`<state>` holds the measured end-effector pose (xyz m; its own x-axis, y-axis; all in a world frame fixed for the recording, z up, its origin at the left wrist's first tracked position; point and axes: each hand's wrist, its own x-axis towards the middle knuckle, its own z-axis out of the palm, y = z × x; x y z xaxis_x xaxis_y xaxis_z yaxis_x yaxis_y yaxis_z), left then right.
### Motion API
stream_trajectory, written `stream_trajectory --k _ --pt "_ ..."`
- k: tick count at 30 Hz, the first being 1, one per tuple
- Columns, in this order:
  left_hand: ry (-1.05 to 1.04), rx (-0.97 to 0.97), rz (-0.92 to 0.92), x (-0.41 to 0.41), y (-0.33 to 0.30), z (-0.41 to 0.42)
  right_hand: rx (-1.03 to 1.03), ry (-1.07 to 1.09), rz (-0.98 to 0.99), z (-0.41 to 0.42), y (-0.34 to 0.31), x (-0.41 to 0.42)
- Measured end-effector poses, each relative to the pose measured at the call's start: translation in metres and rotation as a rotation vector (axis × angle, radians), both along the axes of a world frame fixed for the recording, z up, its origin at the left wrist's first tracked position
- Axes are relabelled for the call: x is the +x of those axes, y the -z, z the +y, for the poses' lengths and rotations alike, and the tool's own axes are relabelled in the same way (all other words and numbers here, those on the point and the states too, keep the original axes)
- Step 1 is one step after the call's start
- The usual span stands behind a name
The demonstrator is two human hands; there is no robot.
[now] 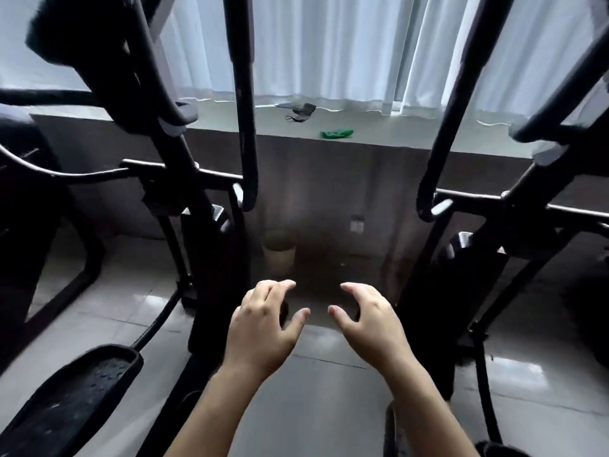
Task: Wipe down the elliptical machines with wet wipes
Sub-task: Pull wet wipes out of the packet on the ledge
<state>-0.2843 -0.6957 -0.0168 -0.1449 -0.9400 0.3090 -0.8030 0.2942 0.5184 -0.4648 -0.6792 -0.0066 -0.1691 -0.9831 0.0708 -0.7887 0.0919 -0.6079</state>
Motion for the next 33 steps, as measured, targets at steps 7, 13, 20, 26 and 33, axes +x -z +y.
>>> stream_trajectory --k 7,13,20,26,33 --pt "-0.120 -0.002 0.014 -0.027 -0.010 -0.099 0.018 -0.161 -0.017 -0.123 0.003 -0.005" --pt "-0.073 -0.039 -0.037 -0.054 -0.002 -0.206 -0.002 -0.078 0.021 -0.228 0.006 -0.030" --pt "-0.016 -0.145 -0.031 -0.097 0.021 -0.337 -0.053 0.016 -0.133 -0.385 0.013 -0.049" --pt "-0.048 -0.238 -0.142 -0.112 0.032 -0.407 -0.025 0.014 -0.044 -0.476 0.014 -0.058" --pt "-0.198 -0.201 -0.165 -0.103 0.053 -0.445 0.084 -0.092 0.010 -0.542 0.022 -0.056"
